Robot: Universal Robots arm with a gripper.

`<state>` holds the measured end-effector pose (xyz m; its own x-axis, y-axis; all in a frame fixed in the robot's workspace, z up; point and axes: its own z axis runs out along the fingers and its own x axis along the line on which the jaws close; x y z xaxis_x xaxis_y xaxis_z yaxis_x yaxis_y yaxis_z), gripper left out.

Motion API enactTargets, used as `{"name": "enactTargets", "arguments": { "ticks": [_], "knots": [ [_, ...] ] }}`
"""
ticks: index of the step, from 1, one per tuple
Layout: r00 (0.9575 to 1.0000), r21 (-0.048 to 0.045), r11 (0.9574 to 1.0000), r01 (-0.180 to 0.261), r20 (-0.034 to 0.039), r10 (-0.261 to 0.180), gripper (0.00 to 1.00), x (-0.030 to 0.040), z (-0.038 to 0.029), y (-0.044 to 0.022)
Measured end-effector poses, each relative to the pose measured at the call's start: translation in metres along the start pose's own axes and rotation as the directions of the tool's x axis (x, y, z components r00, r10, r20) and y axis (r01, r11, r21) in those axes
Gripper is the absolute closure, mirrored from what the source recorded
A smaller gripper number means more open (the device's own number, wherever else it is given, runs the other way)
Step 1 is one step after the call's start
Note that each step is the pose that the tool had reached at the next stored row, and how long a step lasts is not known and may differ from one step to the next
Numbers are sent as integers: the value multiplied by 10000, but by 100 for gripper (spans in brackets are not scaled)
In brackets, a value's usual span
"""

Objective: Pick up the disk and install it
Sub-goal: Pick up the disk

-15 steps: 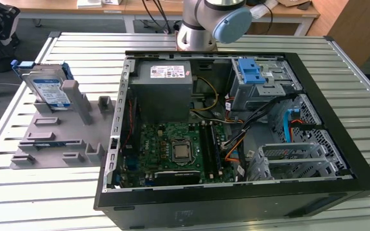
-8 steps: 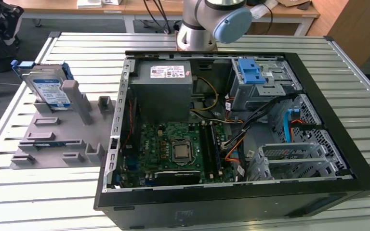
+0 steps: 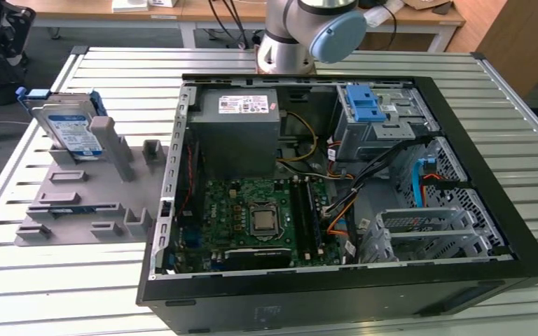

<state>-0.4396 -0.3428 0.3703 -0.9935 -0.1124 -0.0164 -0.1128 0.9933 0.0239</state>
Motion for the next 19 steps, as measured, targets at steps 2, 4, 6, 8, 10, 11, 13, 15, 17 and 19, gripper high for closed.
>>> {"name": "enactTargets", "arguments": {
  "ticks": [2,4,6,8,10,11,13,15,17,19],
  "knots": [
    [9998,-3,9998,223,-5,-223,89,1,3,0],
    [9992,-6,9992,392,-9,-392,89,0,5,0],
    [9987,-7,9987,509,-13,-509,89,0,6,0],
    [9982,-7,9982,601,-14,-601,89,0,7,0],
    [9978,-8,9978,666,-16,-666,89,0,7,0],
    [9975,-9,9975,703,-16,-703,89,0,7,0],
    [9970,-10,9970,777,-18,-777,89,0,7,0],
    [9965,-11,9965,838,-19,-838,89,0,8,0],
    [9965,-11,9965,839,-19,-839,89,0,8,0],
    [9965,-11,9965,840,-19,-840,89,0,8,0]
  ]
}}
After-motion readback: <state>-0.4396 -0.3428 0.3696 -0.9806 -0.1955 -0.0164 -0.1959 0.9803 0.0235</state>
